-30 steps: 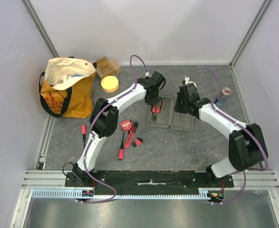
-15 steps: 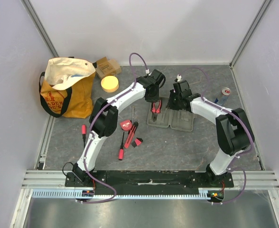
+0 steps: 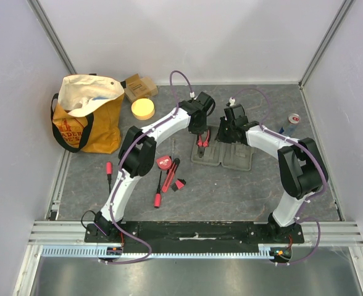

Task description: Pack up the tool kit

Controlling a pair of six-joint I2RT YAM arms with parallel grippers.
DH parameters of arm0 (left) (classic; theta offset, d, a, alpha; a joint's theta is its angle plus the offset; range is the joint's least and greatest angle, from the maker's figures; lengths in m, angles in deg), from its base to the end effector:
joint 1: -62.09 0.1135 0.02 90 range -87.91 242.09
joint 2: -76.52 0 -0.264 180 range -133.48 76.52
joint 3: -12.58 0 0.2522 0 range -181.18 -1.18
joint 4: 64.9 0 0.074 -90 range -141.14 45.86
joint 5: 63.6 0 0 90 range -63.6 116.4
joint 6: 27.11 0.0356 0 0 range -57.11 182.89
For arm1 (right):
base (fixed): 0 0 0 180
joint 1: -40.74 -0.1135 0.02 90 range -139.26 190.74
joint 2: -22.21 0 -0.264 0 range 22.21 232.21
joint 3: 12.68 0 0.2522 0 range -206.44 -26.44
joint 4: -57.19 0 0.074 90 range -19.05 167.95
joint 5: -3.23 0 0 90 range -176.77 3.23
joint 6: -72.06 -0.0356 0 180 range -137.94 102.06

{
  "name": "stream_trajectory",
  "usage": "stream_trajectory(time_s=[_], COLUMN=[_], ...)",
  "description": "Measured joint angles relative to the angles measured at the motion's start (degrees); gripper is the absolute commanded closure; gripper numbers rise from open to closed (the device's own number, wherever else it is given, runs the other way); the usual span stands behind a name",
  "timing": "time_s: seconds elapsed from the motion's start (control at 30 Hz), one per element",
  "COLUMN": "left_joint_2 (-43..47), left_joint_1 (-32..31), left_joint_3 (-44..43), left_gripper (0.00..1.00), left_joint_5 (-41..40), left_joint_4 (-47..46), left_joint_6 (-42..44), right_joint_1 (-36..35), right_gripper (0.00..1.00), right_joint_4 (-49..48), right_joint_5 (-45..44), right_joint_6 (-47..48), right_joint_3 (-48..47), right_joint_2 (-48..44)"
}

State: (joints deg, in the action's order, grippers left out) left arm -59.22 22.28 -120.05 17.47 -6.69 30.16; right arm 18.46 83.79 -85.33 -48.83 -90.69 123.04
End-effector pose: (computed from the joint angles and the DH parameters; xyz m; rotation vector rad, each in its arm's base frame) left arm 0.3978 -0.3244 0.1883 0.1103 2.6367 -0.2329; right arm 0.3451 0.1424 0.1918 0.1749 2.4775 0.4388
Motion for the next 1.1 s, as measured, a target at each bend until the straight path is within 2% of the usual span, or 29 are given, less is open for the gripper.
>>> stream_trajectory(time_s=[0.27,0.33,0.43,0.5,0.57,0.7,0.9,1.03,1.1], left_joint_2=[-0.2,-0.3,-0.2,0.3,2.0,8.0,23.3,32.6,37.1], left_joint_1=[0.7,1.3,2.4,3.3,4.3,6.0,8.1,10.4,12.2], left_joint_3=[-0.6,-1.2,-2.5,-3.2,-3.2,-2.4,8.9,19.8,25.4], left_gripper=[0.96,0.89,0.70,0.62,0.57,0.54,0.54,0.53,0.52], left_joint_5=[1.6,2.9,4.6,5.2,5.7,6.0,5.2,2.3,0.2], left_joint_4=[0.6,1.1,2.0,1.9,1.9,1.4,-0.2,-0.5,-0.5], left_joint_6=[0.0,0.0,0.0,-0.1,0.0,0.0,0.0,0.0,0.0], right_joint_1=[0.0,0.0,0.0,0.0,0.0,0.0,-2.7,-9.3,-13.1], right_gripper=[0.78,0.76,0.68,0.64,0.57,0.52,0.40,0.28,0.25], right_joint_4=[0.0,0.1,0.4,1.1,1.5,1.9,3.1,5.2,5.8], right_joint_5=[0.0,-0.1,-0.2,-0.2,-0.3,-0.1,-1.2,-4.2,-5.5], right_joint_6=[-0.6,-0.6,-0.7,-0.6,-0.5,0.1,2.3,3.4,3.4], right_joint_3=[0.0,0.0,0.0,0.0,-0.1,-0.6,-1.0,-2.4,-3.3], right_joint_2=[0.0,-0.1,-0.9,-2.4,-4.1,-7.0,-8.5,-8.5,-8.5])
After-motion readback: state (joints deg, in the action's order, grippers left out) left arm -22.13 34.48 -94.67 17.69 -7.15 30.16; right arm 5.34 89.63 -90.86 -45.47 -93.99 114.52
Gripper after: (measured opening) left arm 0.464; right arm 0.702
